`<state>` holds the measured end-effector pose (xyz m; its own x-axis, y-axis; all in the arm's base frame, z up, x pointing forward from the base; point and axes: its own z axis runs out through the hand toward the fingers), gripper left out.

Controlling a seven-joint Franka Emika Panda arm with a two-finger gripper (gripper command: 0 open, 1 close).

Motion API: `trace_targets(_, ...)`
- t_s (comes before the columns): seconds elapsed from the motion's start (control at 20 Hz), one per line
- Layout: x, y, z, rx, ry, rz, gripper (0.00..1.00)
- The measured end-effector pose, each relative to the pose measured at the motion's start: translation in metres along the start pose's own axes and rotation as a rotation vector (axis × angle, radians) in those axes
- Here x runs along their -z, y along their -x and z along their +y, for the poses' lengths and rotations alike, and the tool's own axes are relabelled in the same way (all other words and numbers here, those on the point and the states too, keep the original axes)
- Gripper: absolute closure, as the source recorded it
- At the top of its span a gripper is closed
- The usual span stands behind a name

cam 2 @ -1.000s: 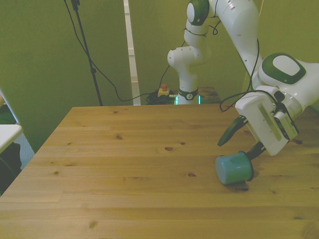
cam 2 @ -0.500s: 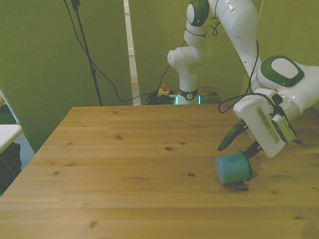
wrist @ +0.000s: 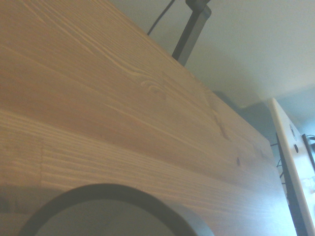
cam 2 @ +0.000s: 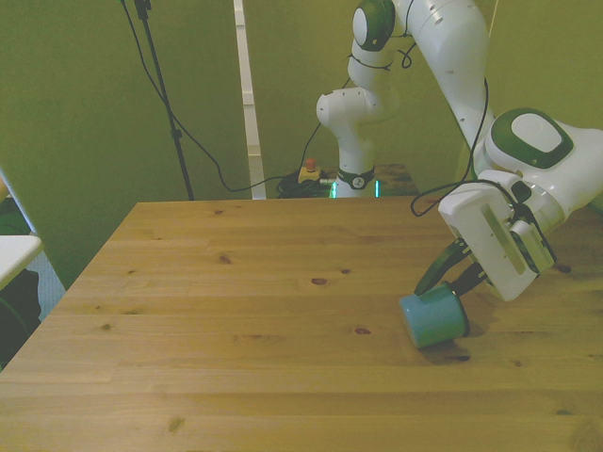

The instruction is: Flip the mug upright

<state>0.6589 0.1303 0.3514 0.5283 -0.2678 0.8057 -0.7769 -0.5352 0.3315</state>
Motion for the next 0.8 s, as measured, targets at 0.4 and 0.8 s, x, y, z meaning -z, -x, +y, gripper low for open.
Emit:
trace_targets(0.4, 0.000, -0.005, 0.002, -0.017, 0.007, 0.002, 1.00)
trace_targets(0.8, 0.029, -0.088, 0.070, -0.226, -0.101, -0.079, 1.00)
